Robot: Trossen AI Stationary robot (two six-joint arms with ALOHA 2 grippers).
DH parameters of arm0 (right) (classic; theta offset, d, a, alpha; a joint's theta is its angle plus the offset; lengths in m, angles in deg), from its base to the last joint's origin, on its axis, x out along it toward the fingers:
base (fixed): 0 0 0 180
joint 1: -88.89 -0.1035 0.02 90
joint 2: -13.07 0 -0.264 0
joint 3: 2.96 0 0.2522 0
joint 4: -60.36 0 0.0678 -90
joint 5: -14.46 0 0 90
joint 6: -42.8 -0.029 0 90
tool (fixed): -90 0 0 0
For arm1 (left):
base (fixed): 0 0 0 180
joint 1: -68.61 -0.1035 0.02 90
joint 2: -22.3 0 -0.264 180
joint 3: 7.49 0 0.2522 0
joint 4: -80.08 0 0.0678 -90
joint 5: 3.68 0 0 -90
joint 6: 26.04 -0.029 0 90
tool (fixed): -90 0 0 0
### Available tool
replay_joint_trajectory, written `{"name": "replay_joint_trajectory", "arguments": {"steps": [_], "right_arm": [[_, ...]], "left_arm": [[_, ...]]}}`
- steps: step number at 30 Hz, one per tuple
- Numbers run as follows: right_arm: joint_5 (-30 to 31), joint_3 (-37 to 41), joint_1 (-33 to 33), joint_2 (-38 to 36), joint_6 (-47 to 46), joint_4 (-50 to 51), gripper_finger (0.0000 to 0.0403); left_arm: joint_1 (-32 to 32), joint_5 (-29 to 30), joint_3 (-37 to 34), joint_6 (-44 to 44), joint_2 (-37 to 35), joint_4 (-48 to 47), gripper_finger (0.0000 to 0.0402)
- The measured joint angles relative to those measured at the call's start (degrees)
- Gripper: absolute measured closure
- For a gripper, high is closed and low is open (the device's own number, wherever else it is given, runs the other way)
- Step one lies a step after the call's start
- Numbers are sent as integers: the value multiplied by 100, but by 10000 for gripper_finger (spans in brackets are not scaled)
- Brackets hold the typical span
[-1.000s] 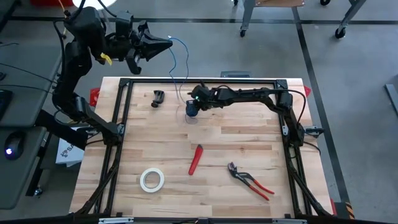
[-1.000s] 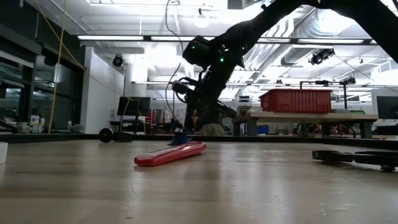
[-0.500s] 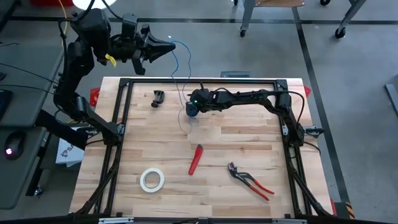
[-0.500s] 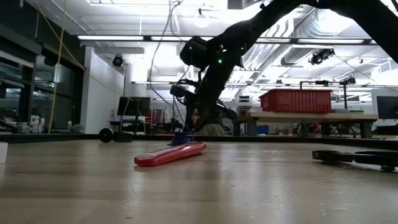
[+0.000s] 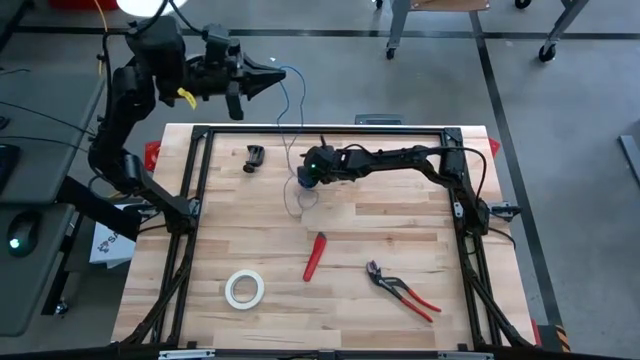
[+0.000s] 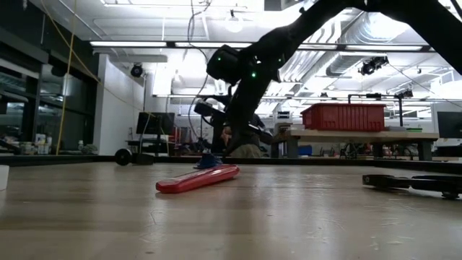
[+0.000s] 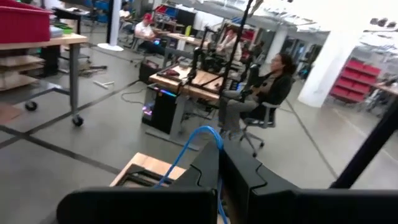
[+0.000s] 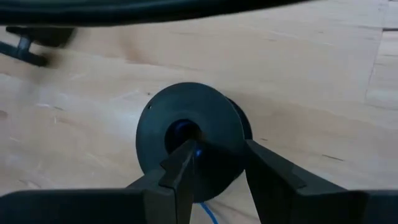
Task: Coil cords
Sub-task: Uncoil the blue wire cable from the black spool
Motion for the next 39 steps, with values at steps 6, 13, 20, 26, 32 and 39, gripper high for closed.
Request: {"name": "replay_joint_trajectory", "arguments": {"steps": [6, 13, 20, 26, 32, 39], "right_arm": [[5, 0, 13, 2, -68, 72, 279], [72, -24, 13, -12, -280, 575, 279], [54, -37, 13, -78, -71, 1709, 279], [149, 0, 13, -270, 511, 2780, 279], [259, 10, 24, -374, 929, 3681, 279], [254, 547, 24, -710, 1243, 3861, 279]], "left_arm": [[1, 43, 0, 46, 139, -25, 401], [52, 58, 0, 95, 260, -170, 401], [50, 97, 0, -249, 260, -444, 401], [49, 266, 0, -579, 260, -1055, 401], [50, 245, -452, -798, 215, -1088, 401], [55, -281, -1841, -652, 12, -159, 401]]}}
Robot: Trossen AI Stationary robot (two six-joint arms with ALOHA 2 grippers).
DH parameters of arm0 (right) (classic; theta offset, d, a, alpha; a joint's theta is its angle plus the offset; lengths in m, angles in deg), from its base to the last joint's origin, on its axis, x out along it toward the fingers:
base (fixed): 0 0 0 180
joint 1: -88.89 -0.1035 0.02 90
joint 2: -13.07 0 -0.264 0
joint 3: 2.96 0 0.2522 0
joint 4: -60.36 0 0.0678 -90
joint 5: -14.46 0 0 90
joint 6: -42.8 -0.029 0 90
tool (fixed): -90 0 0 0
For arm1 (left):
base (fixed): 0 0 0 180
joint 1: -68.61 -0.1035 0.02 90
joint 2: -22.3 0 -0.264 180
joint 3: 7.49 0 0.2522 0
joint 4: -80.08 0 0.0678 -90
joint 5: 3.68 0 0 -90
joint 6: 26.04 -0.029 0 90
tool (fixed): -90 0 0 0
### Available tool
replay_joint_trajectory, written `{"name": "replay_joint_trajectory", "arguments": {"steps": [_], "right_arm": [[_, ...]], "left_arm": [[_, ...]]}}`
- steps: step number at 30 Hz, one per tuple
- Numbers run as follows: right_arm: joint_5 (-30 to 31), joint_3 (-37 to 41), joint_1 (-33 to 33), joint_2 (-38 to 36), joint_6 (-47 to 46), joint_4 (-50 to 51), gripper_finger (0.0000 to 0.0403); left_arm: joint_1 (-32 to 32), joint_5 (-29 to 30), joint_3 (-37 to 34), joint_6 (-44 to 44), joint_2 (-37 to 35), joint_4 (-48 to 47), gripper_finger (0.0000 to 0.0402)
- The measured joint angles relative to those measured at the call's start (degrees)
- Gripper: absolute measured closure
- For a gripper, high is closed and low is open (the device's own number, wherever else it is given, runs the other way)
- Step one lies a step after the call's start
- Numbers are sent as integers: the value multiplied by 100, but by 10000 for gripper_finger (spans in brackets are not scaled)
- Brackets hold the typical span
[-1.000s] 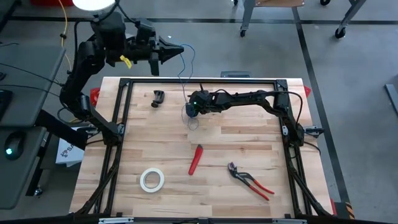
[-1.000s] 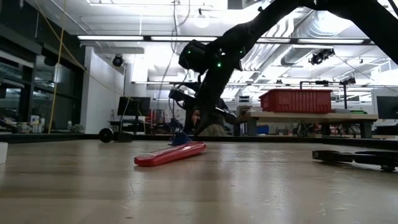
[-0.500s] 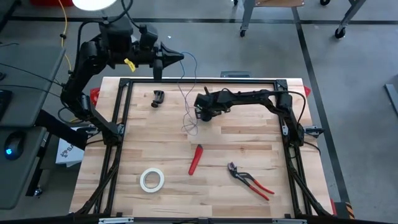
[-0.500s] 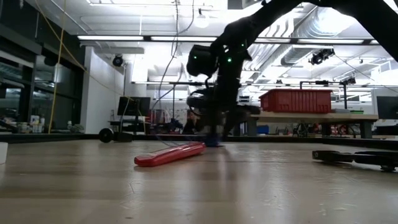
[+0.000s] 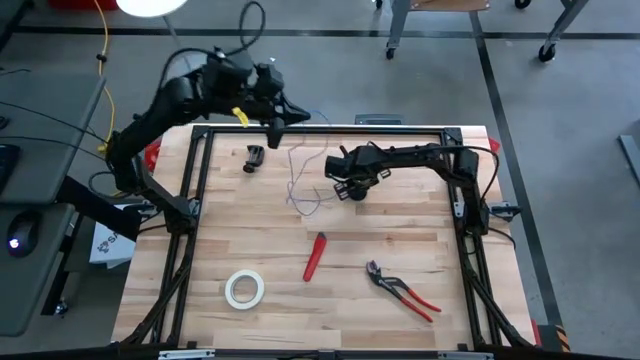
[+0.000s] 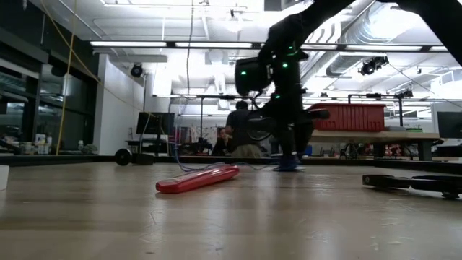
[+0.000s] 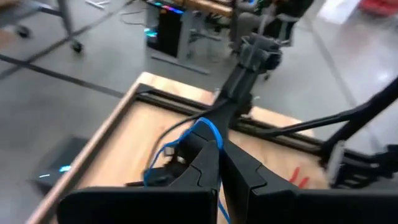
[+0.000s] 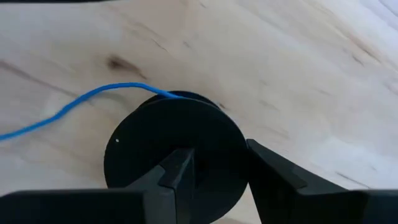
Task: Coil cords
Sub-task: Uncoil the blue wire cable from the black spool
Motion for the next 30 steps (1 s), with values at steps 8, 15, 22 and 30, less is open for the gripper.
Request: {"name": "replay_joint_trajectory", "arguments": {"steps": [8, 15, 22, 30], "right_arm": [[-481, 1644, 65, -1225, -190, -653, 279], [-632, 2960, -56, -2566, -410, -1225, 279], [-664, 3608, -140, -3796, -636, -1541, 279], [-618, 3752, -140, -4298, -619, -1559, 279]], "left_arm": [[-127, -174, -2295, 839, -726, 2172, 401], [-168, -164, -4181, 1583, -1033, 3588, 401], [-103, -140, -5509, 1641, -1028, 3661, 400], [-46, -113, -6154, 1539, -1024, 3150, 368]]}}
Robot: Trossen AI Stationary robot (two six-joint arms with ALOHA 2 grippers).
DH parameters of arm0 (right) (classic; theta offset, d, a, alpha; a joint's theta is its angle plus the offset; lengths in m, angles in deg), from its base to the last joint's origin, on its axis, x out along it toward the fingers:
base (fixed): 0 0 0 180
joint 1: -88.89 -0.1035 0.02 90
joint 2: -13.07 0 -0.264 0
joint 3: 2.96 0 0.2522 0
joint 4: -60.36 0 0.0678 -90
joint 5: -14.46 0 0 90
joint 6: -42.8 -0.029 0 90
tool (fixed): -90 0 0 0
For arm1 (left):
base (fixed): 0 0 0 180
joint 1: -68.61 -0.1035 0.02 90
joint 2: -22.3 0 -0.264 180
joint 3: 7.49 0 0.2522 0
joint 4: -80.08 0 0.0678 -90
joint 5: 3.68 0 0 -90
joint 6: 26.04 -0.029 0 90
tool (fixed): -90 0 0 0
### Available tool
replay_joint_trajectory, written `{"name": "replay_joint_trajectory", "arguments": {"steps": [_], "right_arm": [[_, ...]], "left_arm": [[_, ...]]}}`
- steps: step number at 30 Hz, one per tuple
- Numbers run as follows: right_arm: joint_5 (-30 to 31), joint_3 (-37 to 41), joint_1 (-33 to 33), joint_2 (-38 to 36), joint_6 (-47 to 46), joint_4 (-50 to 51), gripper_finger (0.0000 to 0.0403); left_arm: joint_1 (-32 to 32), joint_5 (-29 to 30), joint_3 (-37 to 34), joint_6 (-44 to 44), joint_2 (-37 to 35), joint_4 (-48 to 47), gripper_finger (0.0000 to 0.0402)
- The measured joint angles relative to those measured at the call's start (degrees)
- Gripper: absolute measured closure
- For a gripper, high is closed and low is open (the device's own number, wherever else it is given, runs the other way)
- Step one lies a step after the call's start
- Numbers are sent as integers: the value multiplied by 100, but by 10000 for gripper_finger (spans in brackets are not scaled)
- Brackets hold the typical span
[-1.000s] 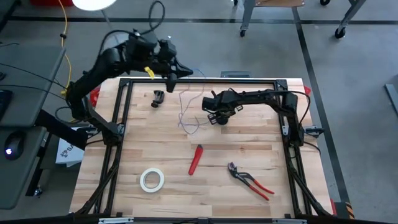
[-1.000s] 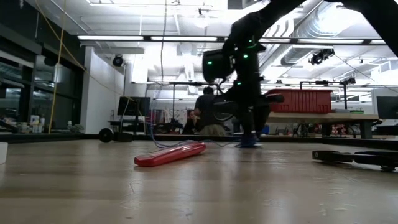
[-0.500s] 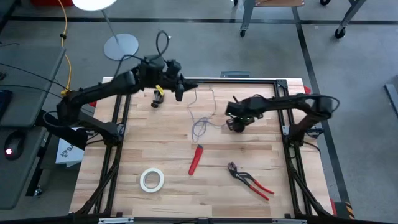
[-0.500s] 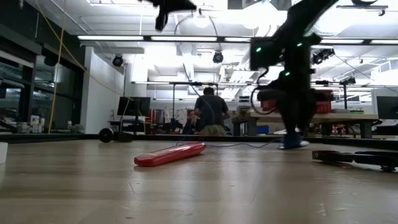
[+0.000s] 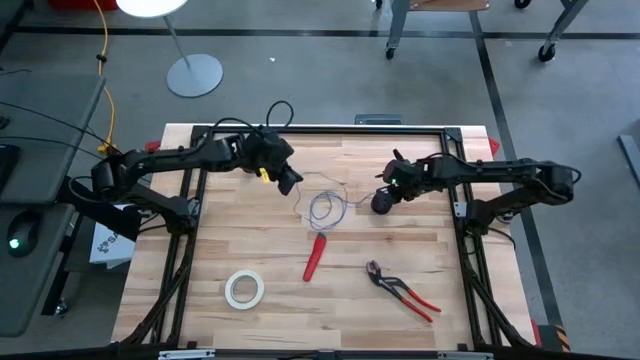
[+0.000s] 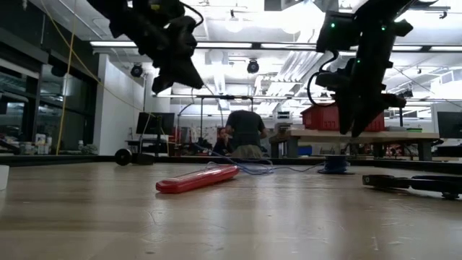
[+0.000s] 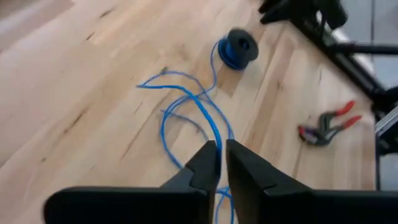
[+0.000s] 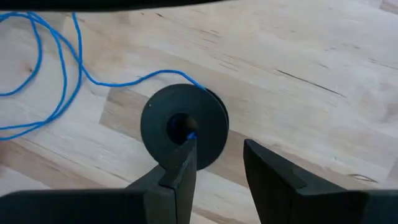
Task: Coil cords
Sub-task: Uncoil the blue wire cable from the black spool
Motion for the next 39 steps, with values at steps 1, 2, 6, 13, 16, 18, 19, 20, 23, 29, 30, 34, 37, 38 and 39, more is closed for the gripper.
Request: {"name": "replay_joint_trajectory", "arguments": {"steps": [1, 2, 6, 13, 16, 18, 19, 20, 23, 29, 30, 34, 37, 38, 39], "right_arm": [[1, 0, 0, 0, 26, -4, 279], [2, 0, 0, 0, 38, -20, 279], [5, 0, 0, 0, 135, -33, 279], [-33, -4, 0, 0, 147, -33, 279], [-66, -6, 0, 0, 191, -33, 279], [-103, -7, 0, 0, 191, -31, 279], [-141, -9, 0, 0, 192, -31, 279], [-215, -9, 0, 0, 192, -31, 279], [-435, -9, 0, 14, 214, -31, 279], [-276, -13, 0, 26, 120, -47, 279], [-267, -13, 0, 25, 98, -51, 279], [-265, -13, -14, 24, 206, -32, 279], [-271, -13, -28, 24, 279, 84, 279], [-289, -13, -28, 24, 280, 119, 279], [-310, -13, -28, 24, 278, 172, 279]], "left_arm": [[0, 4, 0, -73, 0, -39, 358], [0, 11, 1, -145, 0, -38, 348], [0, 16, 6, -506, 0, -38, 299], [0, 15, 6, -1074, 0, -38, 222], [0, 17, 46, -1278, 0, -72, 202], [0, 50, 151, -1472, 0, -51, 193], [0, 129, 226, -1565, 0, -39, 190], [0, 228, 306, -1636, 0, -31, 188], [-2, 504, 491, -1816, 28, 123, 185], [4, 492, 638, -1688, 389, 303, 185], [24, 489, 638, -1633, 432, 360, 185], [74, 457, 645, -1122, 535, 681, 185], [125, 451, 645, -945, 546, 769, 185], [135, 452, 645, -944, 546, 811, 185], [150, 451, 645, -942, 546, 861, 185]]}}
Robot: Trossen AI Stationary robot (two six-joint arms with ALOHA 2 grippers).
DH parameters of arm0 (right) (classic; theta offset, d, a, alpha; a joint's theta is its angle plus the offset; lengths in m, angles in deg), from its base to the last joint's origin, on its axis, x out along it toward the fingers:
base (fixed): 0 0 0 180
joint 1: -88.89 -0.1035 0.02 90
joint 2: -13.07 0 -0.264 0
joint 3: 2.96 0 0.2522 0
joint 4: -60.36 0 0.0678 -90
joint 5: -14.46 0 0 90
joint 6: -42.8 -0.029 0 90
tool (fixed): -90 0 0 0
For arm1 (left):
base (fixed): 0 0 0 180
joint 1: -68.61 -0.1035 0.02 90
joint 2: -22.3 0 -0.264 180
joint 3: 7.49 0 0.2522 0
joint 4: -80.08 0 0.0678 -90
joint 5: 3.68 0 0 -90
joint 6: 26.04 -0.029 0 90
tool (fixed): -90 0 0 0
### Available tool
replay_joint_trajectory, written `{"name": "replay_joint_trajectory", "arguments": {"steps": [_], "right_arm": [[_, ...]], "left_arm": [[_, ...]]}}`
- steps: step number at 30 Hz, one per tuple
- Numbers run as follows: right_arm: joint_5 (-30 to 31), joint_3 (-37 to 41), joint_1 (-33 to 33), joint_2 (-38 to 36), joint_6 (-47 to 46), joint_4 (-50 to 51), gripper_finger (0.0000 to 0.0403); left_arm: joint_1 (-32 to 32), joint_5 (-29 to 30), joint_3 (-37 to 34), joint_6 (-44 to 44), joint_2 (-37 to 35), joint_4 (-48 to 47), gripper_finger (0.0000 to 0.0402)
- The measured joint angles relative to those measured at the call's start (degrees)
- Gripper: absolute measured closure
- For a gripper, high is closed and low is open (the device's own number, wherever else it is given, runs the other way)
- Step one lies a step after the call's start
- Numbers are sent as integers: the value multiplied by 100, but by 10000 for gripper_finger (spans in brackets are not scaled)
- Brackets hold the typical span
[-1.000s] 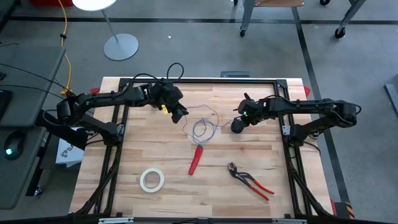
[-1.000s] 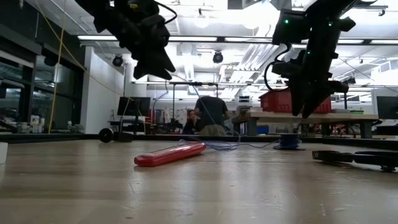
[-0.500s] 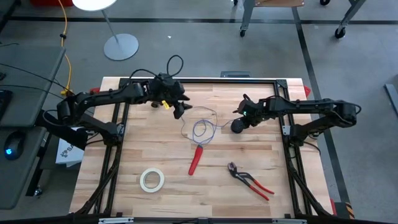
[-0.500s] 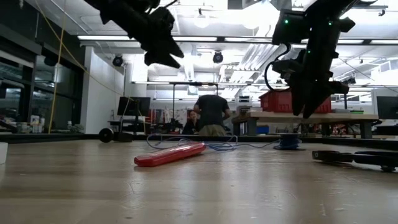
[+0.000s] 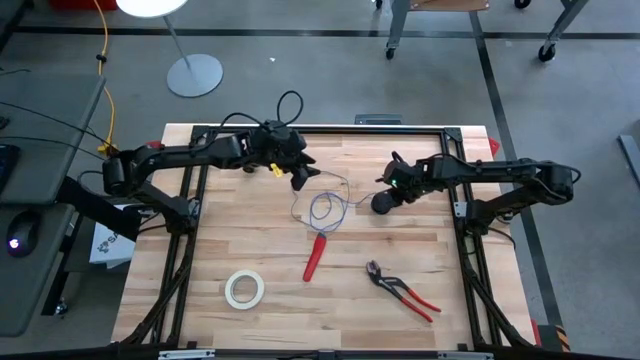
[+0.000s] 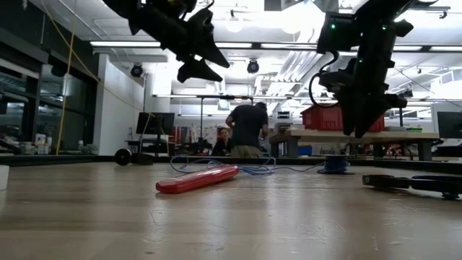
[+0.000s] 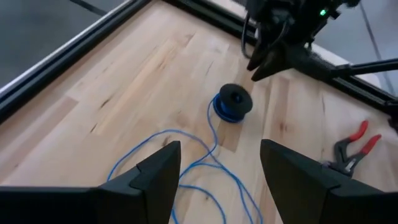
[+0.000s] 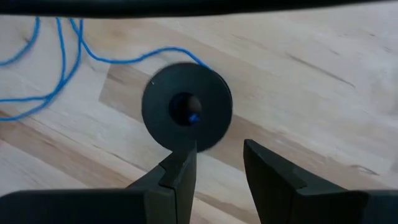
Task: Coil cords
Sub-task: Uncoil the blue wire cable from the black spool
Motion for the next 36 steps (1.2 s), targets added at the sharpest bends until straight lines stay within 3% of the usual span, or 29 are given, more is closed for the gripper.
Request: {"name": "replay_joint_trajectory", "arguments": {"steps": [29, 36], "right_arm": [[-241, 2, 0, 0, 363, 912, 279], [-781, 715, -38, -141, 31, 465, 279]], "left_arm": [[91, -147, 0, 312, 0, -62, 185], [91, -136, 0, 312, 0, -97, 185]]}}
